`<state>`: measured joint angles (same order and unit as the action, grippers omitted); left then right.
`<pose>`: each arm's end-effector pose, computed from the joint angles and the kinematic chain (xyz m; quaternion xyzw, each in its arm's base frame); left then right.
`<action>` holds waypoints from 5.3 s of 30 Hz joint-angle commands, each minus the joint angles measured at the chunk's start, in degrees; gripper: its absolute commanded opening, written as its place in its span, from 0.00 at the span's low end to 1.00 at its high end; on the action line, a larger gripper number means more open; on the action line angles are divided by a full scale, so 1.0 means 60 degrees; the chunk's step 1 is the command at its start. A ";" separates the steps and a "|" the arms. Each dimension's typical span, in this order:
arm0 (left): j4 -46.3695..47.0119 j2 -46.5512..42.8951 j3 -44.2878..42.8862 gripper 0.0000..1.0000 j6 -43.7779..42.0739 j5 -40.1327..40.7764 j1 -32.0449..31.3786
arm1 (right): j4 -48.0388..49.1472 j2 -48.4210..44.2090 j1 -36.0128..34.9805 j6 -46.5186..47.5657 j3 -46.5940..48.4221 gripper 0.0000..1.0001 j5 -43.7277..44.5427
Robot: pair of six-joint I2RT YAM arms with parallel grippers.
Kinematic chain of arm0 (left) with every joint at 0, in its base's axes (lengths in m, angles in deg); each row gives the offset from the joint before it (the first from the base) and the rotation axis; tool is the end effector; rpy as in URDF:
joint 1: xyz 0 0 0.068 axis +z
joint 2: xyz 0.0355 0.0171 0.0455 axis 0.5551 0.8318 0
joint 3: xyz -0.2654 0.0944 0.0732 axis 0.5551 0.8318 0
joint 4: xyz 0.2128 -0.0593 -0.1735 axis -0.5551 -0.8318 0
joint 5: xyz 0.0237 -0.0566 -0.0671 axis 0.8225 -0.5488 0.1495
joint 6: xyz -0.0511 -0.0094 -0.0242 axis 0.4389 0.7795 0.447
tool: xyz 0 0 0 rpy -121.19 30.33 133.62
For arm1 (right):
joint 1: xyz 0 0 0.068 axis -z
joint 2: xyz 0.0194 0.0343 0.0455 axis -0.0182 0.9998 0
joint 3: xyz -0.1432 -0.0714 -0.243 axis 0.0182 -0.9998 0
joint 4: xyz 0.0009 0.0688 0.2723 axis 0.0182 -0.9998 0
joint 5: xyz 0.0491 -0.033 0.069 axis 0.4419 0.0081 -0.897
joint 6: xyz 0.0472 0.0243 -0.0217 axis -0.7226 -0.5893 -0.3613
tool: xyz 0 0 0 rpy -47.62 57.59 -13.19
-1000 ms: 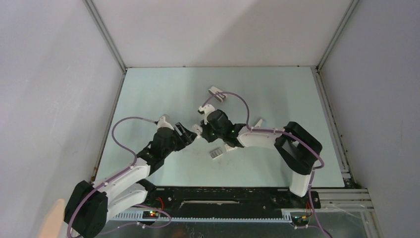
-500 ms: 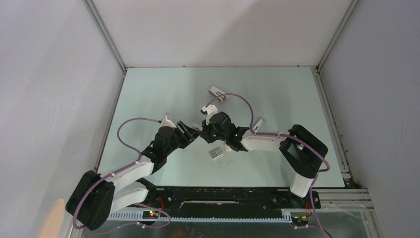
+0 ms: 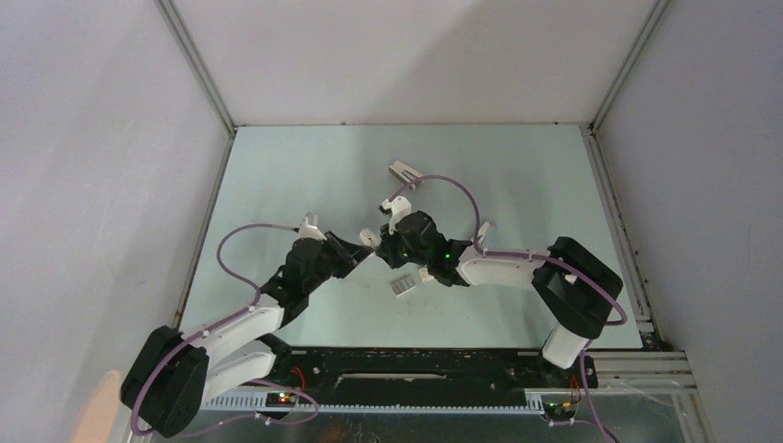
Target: Load the staples into the stapler
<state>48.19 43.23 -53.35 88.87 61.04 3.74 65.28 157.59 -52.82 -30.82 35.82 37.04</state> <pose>0.1843 -0.1080 0.1751 -0.2354 0.8004 -0.4138 0.3644 0.2311 0.3144 0.1902 -0.2335 0.8350 0.2934 0.4026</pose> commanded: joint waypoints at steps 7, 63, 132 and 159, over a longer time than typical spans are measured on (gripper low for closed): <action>-0.1051 -0.1080 -0.0847 0.06 -0.0725 -0.0883 0.1483 | -0.0703 -0.0838 0.0294 0.0369 -0.0348 0.00 0.0092; -0.2059 0.0415 -0.1862 0.85 -0.0855 0.0316 0.0162 | -0.0756 0.0406 0.1742 -0.3499 0.0393 0.00 -0.4142; -0.6338 0.5741 -0.5315 0.60 -0.1366 0.2546 -0.0148 | -0.4142 -0.3294 0.3059 -0.1229 -0.1116 0.77 0.2466; -0.5562 0.0040 -0.3120 0.89 -0.3383 0.2177 -0.0158 | -0.5194 -0.1705 0.5728 -0.2611 -0.1116 0.48 -0.0035</action>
<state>12.32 47.01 -72.58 73.63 73.45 2.75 34.57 146.82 -18.31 -44.70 29.00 40.14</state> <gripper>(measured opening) 0.884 0.500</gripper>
